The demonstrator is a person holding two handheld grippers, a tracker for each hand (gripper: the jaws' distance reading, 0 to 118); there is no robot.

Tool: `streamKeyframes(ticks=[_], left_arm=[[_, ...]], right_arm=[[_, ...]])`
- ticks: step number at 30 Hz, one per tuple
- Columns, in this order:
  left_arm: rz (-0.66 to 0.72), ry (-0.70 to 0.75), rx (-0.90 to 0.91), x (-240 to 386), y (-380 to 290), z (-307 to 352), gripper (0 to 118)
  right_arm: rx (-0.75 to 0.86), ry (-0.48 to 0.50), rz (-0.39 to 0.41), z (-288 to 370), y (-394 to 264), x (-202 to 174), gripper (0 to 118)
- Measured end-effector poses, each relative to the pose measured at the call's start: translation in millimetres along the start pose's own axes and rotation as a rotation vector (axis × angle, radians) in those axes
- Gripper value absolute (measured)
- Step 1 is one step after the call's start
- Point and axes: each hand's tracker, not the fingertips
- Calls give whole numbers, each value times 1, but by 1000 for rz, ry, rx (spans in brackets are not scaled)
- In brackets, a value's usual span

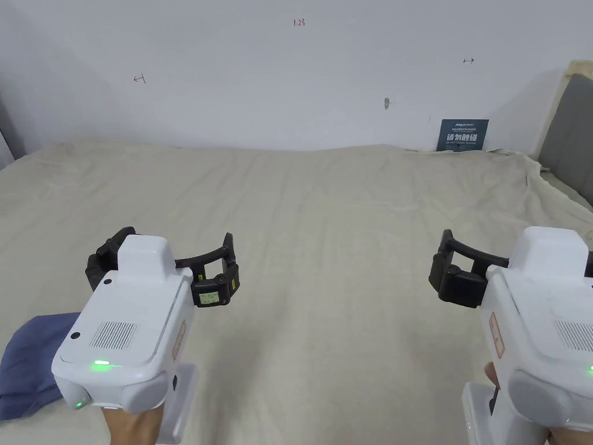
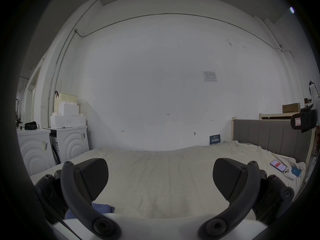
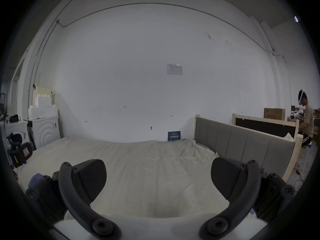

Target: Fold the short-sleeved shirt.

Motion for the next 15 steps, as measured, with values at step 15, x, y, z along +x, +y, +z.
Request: streamKeyframes(ticks=[15], left_arm=[[5, 6, 1, 2, -2, -1, 118]], right_arm=[[31, 0, 20, 0, -2, 1, 118]])
